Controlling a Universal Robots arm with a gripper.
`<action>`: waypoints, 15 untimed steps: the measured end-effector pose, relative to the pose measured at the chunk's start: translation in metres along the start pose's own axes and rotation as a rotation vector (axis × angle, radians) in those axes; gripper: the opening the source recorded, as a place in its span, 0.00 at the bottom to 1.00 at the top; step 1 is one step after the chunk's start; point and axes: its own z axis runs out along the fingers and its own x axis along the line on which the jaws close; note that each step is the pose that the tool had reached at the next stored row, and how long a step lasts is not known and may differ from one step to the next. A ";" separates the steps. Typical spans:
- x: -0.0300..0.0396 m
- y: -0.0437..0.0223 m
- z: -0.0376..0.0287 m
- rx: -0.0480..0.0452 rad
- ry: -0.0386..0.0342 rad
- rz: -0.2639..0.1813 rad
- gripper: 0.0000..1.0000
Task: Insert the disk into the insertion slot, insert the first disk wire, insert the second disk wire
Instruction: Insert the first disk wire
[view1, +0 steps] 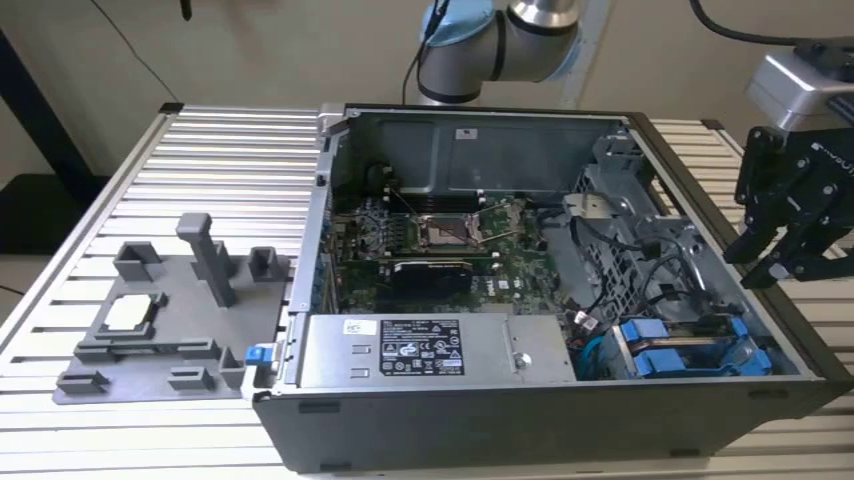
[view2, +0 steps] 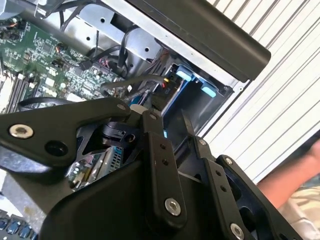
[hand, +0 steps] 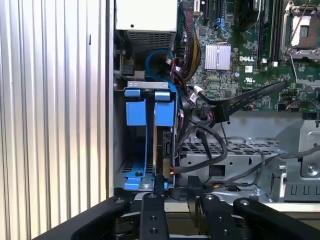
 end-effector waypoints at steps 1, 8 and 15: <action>-0.0025 0.0000 0.0001 0.0000 0.0004 0.000 0.33; -0.0215 0.0028 0.0009 -0.0003 0.0067 0.000 0.33; -0.0302 0.0123 0.0010 -0.0003 0.0113 0.000 0.33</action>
